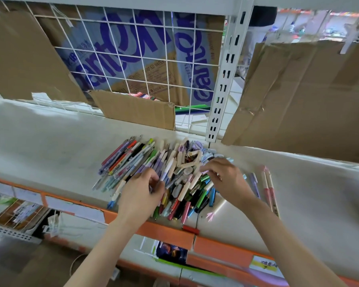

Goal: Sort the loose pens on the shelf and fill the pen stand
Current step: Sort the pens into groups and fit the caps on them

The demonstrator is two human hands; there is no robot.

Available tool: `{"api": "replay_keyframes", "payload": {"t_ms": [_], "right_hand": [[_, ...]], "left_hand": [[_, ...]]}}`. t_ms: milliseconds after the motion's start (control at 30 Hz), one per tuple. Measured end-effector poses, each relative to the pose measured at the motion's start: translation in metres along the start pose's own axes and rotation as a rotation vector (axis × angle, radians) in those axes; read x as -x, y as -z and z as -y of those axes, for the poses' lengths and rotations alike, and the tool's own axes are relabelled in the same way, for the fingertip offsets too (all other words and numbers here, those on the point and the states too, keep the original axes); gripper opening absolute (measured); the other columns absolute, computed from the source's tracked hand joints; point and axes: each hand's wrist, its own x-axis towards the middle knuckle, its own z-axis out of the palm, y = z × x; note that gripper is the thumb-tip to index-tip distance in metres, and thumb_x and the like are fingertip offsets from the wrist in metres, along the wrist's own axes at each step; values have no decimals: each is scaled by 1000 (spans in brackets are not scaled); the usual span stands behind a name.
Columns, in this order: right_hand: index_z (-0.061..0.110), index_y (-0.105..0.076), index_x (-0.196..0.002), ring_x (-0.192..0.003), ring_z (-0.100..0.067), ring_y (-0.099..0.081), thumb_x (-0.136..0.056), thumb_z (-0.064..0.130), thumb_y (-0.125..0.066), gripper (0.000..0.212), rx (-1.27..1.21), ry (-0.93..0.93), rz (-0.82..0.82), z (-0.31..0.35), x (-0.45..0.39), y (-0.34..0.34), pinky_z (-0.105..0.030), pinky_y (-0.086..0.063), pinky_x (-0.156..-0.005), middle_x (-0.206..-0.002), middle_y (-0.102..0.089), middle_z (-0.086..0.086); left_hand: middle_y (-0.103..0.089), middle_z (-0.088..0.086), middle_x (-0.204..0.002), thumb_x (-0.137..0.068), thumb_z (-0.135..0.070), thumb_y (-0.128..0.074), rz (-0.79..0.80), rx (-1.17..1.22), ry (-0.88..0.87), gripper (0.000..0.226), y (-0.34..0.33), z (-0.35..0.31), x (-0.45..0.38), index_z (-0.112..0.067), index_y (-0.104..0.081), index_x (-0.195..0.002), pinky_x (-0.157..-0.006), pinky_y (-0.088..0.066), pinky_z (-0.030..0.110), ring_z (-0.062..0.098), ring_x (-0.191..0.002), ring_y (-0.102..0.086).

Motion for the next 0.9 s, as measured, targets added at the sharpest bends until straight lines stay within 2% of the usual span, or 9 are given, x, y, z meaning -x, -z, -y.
{"api": "replay_keyframes", "payload": {"t_ms": [167,267,367,433,533,633,700,767,900], "right_hand": [[8,-72,-92,-84,-19,-59,-82,-11,-50,31,94,-194,-77,-17,13,7,-28,-47,-70,-97,-62,-5],[4,-71,-88,-81,-29,-61,-79,-11,-52,26,154,-257,-135,-22,19,6,-39,-52,-65,-95,-60,-11],[2,-69,-97,-95,-30,-57,-82,-4,-48,26,262,-380,-79,-27,22,8,-37,-50,-76,-103,-59,-12],[1,-70,-95,-96,-27,-55,-83,-3,-48,25,261,-366,-32,-30,25,7,-30,-45,-79,-98,-62,-11],[6,-72,-84,-78,-19,-59,-84,-3,-52,22,118,-267,-4,-23,23,7,-28,-48,-70,-84,-66,-4],[3,-69,-85,-72,-18,-60,-88,-2,-55,16,45,-240,-33,-15,1,6,-20,-46,-66,-87,-65,-7],[0,-68,-92,-79,-23,-61,-90,1,-54,14,29,-256,-53,-15,-25,2,-19,-42,-67,-93,-63,-11],[2,-65,-104,-93,-25,-59,-92,9,-53,18,21,-288,0,-14,-54,-5,-28,-47,-80,-105,-59,-12],[12,-59,-119,-116,-23,-47,-92,25,-50,31,76,-438,153,-13,-91,-20,-34,-42,-94,-121,-50,-7]], "left_hand": [[-59,-5,-69,-89,-20,-59,52,98,-39,9,-8,-4,2,-15,-54,-84,-52,-41,18,8,-55,-54],[-56,-3,-68,-90,-18,-58,73,104,-69,9,-14,-8,1,-13,-51,-86,-47,-35,16,7,-53,-50],[-55,-1,-63,-91,-19,-56,86,104,-87,11,-17,-11,2,-14,-47,-87,-45,-32,17,10,-52,-50],[-53,-1,-61,-92,-20,-54,92,99,-88,11,-18,-12,2,-13,-46,-88,-43,-29,18,9,-48,-47],[-54,0,-62,-92,-20,-54,91,105,-82,11,-18,-13,1,-14,-45,-89,-43,-31,21,12,-49,-49],[-55,1,-64,-93,-21,-53,90,118,-57,12,-17,-14,0,-14,-44,-89,-47,-39,26,13,-53,-51],[-57,3,-66,-94,-22,-51,99,143,-27,12,-16,-15,-2,-15,-43,-89,-51,-44,33,17,-56,-55],[-58,6,-67,-95,-22,-50,104,165,-5,11,-14,-15,-4,-15,-43,-89,-52,-45,35,20,-59,-57],[-52,-1,-58,-94,-20,-51,55,164,-34,11,-12,-12,-6,-15,-45,-88,-44,-35,23,11,-50,-50]]}}
